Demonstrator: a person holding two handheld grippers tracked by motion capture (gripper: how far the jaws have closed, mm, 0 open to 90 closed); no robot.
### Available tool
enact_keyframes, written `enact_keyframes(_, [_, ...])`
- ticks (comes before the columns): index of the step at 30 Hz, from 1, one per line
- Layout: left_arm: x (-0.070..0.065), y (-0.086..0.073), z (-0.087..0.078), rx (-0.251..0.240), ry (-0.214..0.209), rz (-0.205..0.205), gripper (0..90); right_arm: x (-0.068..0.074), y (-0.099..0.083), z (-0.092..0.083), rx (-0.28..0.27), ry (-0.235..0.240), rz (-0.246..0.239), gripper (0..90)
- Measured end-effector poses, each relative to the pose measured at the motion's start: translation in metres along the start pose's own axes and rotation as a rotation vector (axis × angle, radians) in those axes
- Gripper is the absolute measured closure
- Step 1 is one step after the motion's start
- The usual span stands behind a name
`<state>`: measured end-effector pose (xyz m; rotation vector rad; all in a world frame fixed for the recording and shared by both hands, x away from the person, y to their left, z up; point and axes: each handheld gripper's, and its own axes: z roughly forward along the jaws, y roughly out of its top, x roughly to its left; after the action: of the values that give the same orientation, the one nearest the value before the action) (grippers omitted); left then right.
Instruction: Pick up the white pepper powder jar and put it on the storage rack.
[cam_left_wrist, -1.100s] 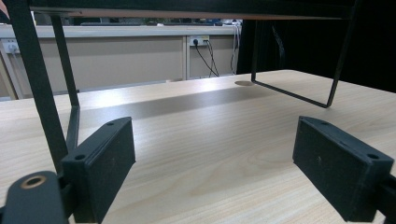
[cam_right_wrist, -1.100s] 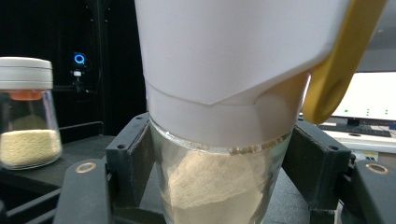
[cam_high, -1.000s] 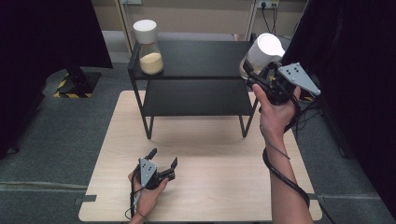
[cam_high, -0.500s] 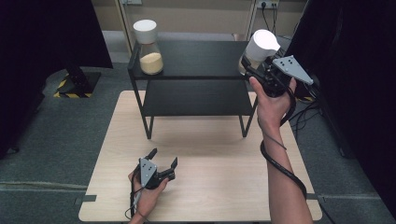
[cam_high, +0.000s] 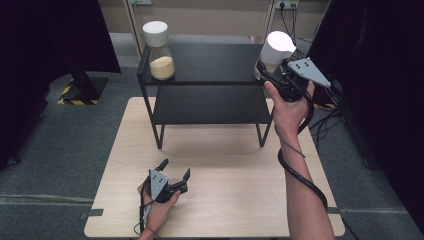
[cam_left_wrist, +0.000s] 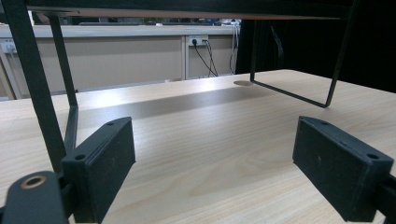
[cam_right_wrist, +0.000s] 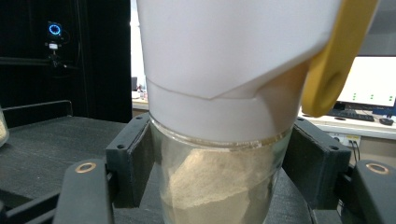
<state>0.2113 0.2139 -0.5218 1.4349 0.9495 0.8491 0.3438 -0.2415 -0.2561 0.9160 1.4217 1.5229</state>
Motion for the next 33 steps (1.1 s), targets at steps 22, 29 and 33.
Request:
enact_keyframes(22, [0.000,0.000,0.000,0.000,-0.001,-0.001,12.4,0.002,0.001,0.016,0.016,-0.008,0.014,30.4])
enact_keyframes(29, [0.000,0.000,0.000,-0.002,0.000,-0.002,12.4,0.001,0.002,0.017,0.024,-0.006,0.018,29.7])
enact_keyframes(33, [0.000,0.000,0.000,-0.002,0.001,-0.003,12.4,0.000,0.004,0.018,0.030,-0.002,0.020,26.1])
